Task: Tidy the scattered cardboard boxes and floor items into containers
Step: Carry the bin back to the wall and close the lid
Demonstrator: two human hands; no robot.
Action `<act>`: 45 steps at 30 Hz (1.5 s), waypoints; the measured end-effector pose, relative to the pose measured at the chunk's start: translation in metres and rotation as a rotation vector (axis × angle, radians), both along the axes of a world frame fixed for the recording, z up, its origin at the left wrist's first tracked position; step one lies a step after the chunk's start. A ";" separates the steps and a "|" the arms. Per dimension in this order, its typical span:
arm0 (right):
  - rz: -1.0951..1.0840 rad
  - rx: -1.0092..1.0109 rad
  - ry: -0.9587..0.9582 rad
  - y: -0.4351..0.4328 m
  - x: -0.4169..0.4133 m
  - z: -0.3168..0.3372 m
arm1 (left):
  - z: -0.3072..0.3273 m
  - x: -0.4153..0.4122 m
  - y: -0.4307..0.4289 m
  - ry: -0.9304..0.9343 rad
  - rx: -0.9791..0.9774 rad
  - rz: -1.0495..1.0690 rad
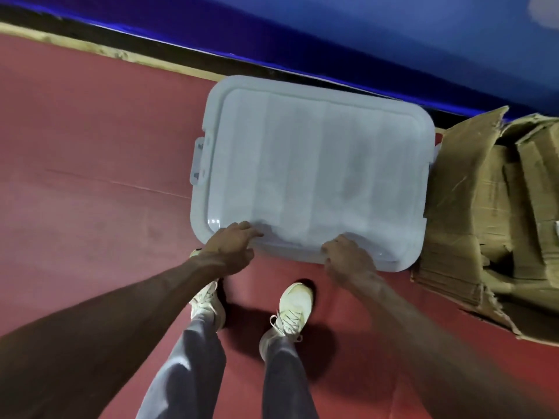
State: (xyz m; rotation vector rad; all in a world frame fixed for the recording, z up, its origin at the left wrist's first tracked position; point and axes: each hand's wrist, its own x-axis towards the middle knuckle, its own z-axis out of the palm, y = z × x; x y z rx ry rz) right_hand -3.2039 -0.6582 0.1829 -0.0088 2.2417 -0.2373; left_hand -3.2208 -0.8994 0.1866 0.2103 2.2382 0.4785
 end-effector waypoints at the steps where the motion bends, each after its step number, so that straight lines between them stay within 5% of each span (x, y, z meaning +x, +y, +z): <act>1: -0.005 0.007 -0.009 -0.005 -0.009 0.002 | 0.004 -0.008 -0.008 0.021 -0.013 0.035; 9: 0.018 -0.131 0.311 -0.086 -0.087 0.005 | -0.004 -0.073 -0.077 0.124 -0.055 0.599; 11: 0.000 -0.181 0.303 -0.109 -0.105 -0.002 | -0.018 -0.082 -0.090 0.015 -0.032 0.722; 13: -0.041 -0.212 0.267 -0.125 -0.117 -0.011 | -0.030 -0.082 -0.098 -0.069 -0.016 0.620; 18: -0.080 -0.152 0.123 -0.126 -0.116 -0.036 | -0.046 -0.073 -0.102 0.042 -0.036 0.486; 23: -0.116 -0.138 0.131 -0.126 -0.116 -0.034 | -0.050 -0.083 -0.107 -0.221 0.305 1.043; 29: -0.157 -0.133 0.132 -0.134 -0.116 -0.032 | -0.055 -0.102 -0.100 -0.384 0.411 1.251; 31: -0.168 -0.139 0.133 -0.135 -0.117 -0.031 | -0.053 -0.099 -0.101 -0.278 0.368 1.222; 35: -0.185 -0.153 0.127 -0.136 -0.115 -0.029 | -0.047 -0.093 -0.090 0.062 -0.028 0.760; 45: -0.170 -0.255 0.034 -0.121 -0.123 -0.023 | -0.028 -0.098 -0.062 0.171 -0.272 0.392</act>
